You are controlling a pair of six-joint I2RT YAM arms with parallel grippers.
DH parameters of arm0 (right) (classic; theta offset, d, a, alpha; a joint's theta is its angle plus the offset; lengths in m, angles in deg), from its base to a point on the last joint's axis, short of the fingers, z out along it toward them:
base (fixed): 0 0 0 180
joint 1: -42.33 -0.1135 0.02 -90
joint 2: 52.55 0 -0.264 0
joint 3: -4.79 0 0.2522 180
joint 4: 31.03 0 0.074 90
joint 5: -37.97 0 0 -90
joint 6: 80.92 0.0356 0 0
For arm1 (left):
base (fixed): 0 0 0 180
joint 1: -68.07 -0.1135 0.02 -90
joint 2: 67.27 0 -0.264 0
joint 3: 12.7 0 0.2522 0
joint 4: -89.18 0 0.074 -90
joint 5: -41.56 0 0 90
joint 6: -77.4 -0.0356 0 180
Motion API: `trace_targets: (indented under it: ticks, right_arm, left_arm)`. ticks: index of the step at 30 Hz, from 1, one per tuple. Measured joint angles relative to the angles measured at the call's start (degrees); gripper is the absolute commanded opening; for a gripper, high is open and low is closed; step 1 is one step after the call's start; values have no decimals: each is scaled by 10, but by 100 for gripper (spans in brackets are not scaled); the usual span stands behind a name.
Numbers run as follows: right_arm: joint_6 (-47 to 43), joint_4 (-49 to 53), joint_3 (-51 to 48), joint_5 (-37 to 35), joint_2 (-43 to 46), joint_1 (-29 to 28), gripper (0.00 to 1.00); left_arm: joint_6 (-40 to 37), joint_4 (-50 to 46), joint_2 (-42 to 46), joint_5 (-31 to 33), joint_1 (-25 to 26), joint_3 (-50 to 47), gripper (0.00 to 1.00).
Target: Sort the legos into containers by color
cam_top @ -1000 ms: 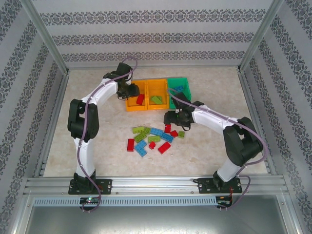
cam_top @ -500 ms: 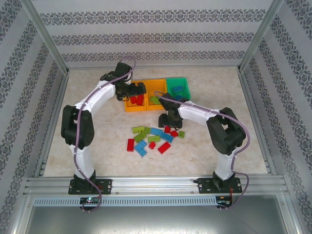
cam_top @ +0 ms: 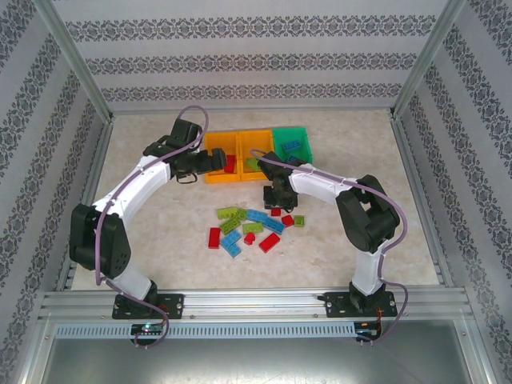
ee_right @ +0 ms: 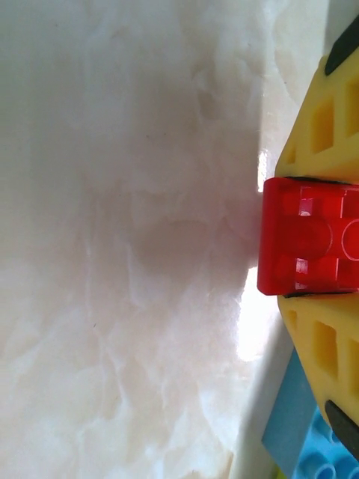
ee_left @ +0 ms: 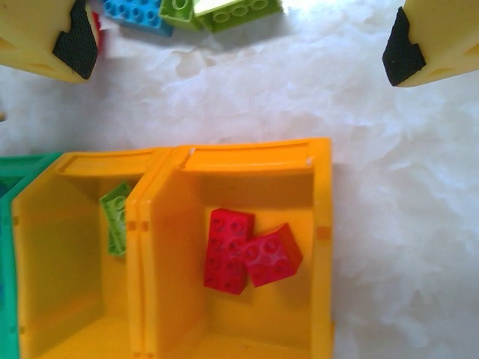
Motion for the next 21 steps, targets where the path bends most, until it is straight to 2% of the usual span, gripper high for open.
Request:
trace_targets:
  ticks: [6, 12, 21]
  right_arm:
    - [5, -28, 24, 31, 38, 2, 31]
    - [32, -108, 89, 113, 37, 21, 32]
    - [88, -196, 253, 200, -94, 31, 36]
  left_arm:
    - [-25, 6, 39, 19, 0, -76, 100]
    - [-39, 12, 83, 25, 0, -148, 100]
    - [-49, 25, 91, 22, 0, -184, 100]
